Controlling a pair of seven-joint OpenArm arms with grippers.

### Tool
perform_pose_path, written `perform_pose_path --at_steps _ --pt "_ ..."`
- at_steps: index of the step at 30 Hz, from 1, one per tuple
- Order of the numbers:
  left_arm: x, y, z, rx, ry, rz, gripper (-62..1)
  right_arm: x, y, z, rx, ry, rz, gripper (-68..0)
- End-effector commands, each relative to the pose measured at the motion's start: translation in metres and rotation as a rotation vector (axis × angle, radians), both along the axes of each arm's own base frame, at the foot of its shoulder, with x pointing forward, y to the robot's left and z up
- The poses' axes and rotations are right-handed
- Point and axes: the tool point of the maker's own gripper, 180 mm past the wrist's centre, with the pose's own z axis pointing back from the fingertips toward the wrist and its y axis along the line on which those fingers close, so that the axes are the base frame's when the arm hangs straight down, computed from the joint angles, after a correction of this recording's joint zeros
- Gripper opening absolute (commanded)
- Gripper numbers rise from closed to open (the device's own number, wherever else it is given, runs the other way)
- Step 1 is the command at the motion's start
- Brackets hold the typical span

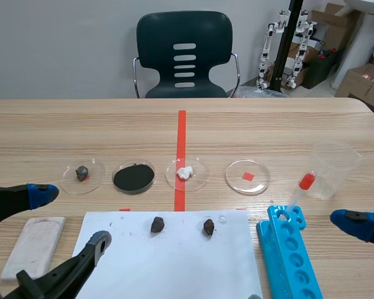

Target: Pick up the right mineral with the left hand

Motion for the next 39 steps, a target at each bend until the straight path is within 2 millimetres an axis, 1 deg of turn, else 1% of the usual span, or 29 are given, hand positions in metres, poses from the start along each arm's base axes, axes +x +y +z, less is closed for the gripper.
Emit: perform_pose_path --at_steps 1,5,9,11,15,17,22,24,28,30,35,39 --pt "0.002 -0.003 0.009 -0.025 -0.025 0.004 -4.7 0.003 0.000 0.008 0.019 -0.028 0.000 0.4" --pt "0.002 -0.003 0.008 -0.021 -0.020 0.004 -4.7 0.003 0.000 0.008 0.019 -0.028 0.000 0.4" --pt "0.002 -0.002 0.000 0.010 0.017 0.004 -4.7 0.003 0.000 0.008 0.019 -0.028 0.000 0.4" --pt "0.003 -0.002 -0.012 0.055 0.069 -0.004 -4.7 0.003 0.000 0.008 0.019 -0.028 0.000 0.4" --pt "0.011 -0.007 -0.040 0.186 0.203 -0.029 -4.7 0.003 0.000 0.008 0.019 -0.028 0.000 0.4" --pt "0.018 -0.011 -0.047 0.226 0.243 -0.034 -4.7 0.003 0.000 0.008 0.019 -0.028 0.000 0.4" --pt "0.040 -0.022 -0.049 0.257 0.271 0.016 -4.7 0.003 0.000 0.008 0.019 -0.028 0.000 0.4" --pt "0.050 -0.028 -0.047 0.233 0.298 0.047 -4.7 0.003 0.000 0.008 0.019 -0.028 0.000 0.4" --pt "0.063 -0.047 -0.038 0.130 0.366 0.054 -4.7 0.003 0.000 0.008 0.019 -0.028 0.000 0.4" --pt "0.069 -0.053 -0.037 0.132 0.399 0.066 -4.7 0.003 0.000 0.008 0.019 -0.028 0.000 0.4" --pt "0.085 -0.057 -0.047 0.192 0.477 0.131 -4.7 0.003 0.000 0.008 0.019 -0.028 0.000 0.4" --pt "0.094 -0.059 -0.064 0.236 0.556 0.180 -4.7 0.003 0.000 0.008 0.019 -0.028 0.000 0.4"
